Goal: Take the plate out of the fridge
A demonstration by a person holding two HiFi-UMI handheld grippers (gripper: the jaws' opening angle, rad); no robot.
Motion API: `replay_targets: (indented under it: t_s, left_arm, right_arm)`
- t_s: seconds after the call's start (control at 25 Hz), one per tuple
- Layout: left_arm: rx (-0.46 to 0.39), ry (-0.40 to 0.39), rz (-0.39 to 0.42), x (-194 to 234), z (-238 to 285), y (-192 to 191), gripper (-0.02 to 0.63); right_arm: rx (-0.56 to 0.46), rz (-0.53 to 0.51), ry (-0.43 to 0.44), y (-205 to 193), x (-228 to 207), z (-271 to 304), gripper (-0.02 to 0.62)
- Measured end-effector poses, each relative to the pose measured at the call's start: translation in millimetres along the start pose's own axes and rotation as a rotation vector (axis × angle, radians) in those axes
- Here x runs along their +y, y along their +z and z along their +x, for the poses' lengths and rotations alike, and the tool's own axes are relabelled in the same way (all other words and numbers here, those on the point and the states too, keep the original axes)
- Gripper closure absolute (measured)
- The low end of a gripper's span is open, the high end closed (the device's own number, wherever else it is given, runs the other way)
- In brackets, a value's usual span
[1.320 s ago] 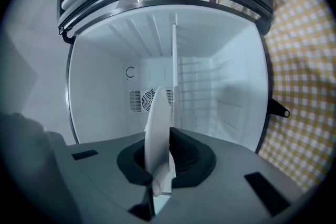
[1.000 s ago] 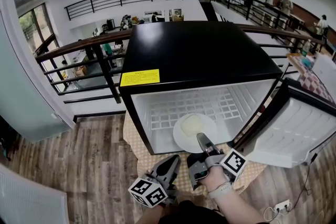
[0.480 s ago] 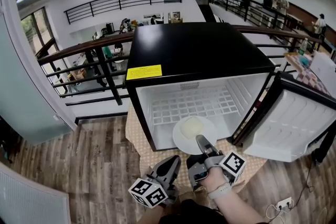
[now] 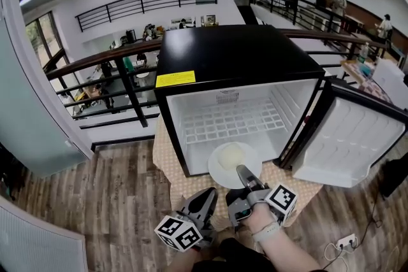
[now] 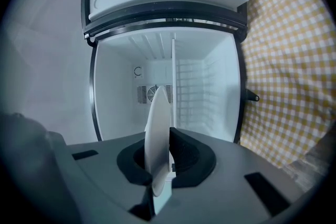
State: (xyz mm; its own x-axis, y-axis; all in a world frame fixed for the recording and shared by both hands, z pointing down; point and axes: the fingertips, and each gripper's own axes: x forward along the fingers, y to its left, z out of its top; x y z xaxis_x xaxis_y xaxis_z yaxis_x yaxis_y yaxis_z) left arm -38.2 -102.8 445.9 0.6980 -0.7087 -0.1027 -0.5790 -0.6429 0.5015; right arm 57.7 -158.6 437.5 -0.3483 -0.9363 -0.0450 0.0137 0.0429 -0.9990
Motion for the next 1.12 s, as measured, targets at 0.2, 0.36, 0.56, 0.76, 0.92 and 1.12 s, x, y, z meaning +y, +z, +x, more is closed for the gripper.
replay_targets:
  t_s: [0.2,0.36,0.56,0.76,0.92,1.12]
  left_arm:
    - [0.001,-0.020,0.012,-4,-1,3,0.598]
    - [0.013,-0.031,0.015,-12,-5,2,0.598]
    - [0.023,-0.041,0.011,-21,-14,-3,0.598]
    - [0.028,-0.049,0.010,-25,-23,-6,0.598]
    - [0.023,-0.053,0.010,-25,-27,-5,0.598]
    - [0.018,-0.048,0.016,-25,-26,-2,0.598]
  right_arm:
    - [-0.002,-0.009,-0.009,0,-2,-5,0.555]
    - [-0.002,-0.015,-0.011,-2,-4,-14,0.555]
    - [-0.007,-0.002,-0.001,-4,-8,-28,0.555]
    - [-0.013,-0.002,-0.004,-7,-13,-39,0.555]
    - [-0.004,-0.003,-0.006,-11,-15,-44,0.555]
    - [0.005,-0.009,0.005,-9,-13,-46,0.555]
